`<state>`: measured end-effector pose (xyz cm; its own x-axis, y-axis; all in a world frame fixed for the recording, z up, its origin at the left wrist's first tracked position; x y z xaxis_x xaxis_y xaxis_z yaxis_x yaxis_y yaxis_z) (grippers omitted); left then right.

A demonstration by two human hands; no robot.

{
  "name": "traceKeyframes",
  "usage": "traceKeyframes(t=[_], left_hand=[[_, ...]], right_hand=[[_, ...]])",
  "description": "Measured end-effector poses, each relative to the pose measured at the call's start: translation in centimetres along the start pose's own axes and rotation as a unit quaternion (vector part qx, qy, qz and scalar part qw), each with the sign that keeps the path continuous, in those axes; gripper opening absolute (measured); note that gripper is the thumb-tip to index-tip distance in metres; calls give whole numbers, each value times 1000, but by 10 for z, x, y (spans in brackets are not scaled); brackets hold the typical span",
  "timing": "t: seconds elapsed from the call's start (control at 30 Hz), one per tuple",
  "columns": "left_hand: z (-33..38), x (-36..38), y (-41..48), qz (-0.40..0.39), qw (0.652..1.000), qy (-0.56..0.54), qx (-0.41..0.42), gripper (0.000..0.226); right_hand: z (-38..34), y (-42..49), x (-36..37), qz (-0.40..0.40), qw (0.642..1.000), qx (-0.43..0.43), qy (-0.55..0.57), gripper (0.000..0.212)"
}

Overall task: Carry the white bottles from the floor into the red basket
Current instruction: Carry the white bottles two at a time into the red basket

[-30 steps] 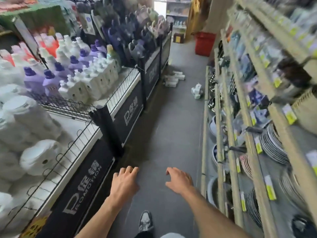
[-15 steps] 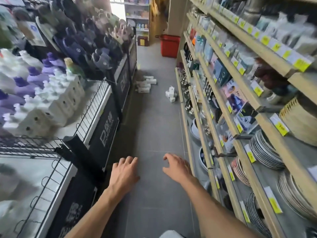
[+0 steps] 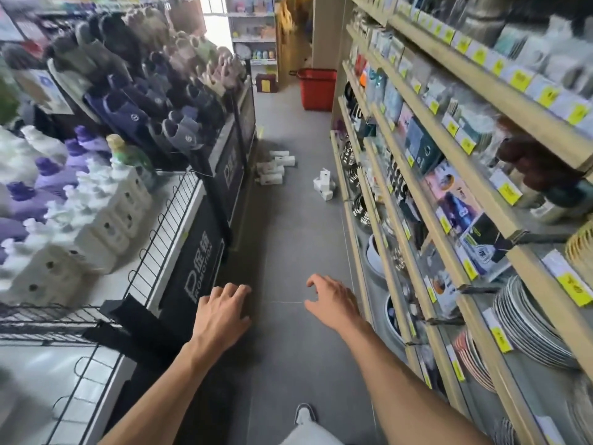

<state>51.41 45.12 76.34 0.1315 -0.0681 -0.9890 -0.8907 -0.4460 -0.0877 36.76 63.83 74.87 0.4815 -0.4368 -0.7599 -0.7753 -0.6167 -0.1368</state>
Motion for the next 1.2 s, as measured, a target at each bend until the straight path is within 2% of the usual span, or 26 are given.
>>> traceKeyframes(t=[0.3, 0.6, 1.2], left_hand=[[12, -14, 70, -18, 1000, 22, -7, 66], [36, -19, 155, -24, 999, 35, 30, 66], [22, -31, 366, -19, 996, 32, 83, 66]], right_hand=[[29, 78, -27, -5, 1000, 4, 12, 41], [55, 142, -46, -4, 1000, 20, 17, 41], [41, 327, -89, -5, 998, 46, -46, 40]])
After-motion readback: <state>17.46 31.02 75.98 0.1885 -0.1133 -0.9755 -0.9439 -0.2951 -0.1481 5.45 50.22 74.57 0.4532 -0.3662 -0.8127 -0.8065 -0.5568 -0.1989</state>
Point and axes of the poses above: each hand's wrist, its own y-axis towards the middle knuckle, its own x-axis out of the palm, z = x × y, the point moved 6 cm from there along y, towards the middle knuckle, and after that the axes turned 13 degrees about y, right-handed, at the moved point
